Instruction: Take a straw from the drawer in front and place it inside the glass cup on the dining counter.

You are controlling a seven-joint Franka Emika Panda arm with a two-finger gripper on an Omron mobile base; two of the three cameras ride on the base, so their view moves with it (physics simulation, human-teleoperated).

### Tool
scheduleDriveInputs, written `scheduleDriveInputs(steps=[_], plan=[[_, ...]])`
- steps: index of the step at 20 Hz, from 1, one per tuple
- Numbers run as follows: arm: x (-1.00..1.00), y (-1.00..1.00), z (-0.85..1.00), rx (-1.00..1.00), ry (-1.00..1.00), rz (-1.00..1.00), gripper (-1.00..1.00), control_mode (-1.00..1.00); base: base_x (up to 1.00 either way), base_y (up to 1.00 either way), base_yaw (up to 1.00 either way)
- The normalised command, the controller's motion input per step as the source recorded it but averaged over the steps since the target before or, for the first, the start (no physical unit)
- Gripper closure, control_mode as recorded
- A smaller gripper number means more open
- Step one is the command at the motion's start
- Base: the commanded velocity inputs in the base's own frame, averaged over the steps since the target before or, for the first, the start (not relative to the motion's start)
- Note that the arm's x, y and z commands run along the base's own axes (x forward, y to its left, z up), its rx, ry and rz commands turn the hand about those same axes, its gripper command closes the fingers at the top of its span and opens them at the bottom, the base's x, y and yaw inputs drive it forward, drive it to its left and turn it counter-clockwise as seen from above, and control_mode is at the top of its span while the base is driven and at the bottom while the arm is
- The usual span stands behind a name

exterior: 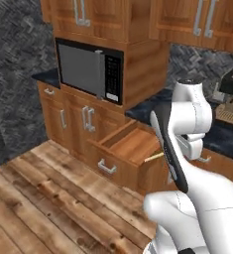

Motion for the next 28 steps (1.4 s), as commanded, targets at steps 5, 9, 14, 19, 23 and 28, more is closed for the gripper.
scheduleDriveInputs(steps=[5, 9, 14, 19, 23, 28], plan=[[0.00, 0.00, 0.00, 0.00, 0.00, 0.00, 1.00, 1.00, 0.00, 0.36, 0.85], [0.00, 0.00, 0.00, 0.00, 0.00, 0.00, 1.00, 1.00, 0.00, 0.30, 0.82], [0.00, 0.00, 0.00, 0.00, 0.00, 0.00, 1.00, 1.00, 0.00, 0.23, 0.77], [0.00, 0.00, 0.00, 0.00, 0.00, 0.00, 1.00, 1.00, 0.08, 0.10, 0.41], [0.00, 0.00, 0.00, 0.00, 0.00, 0.00, 1.00, 1.00, 0.40, 0.02, 0.02], [0.00, 0.00, 0.00, 0.00, 0.00, 0.00, 1.00, 1.00, 0.22, 0.07, 0.00]])
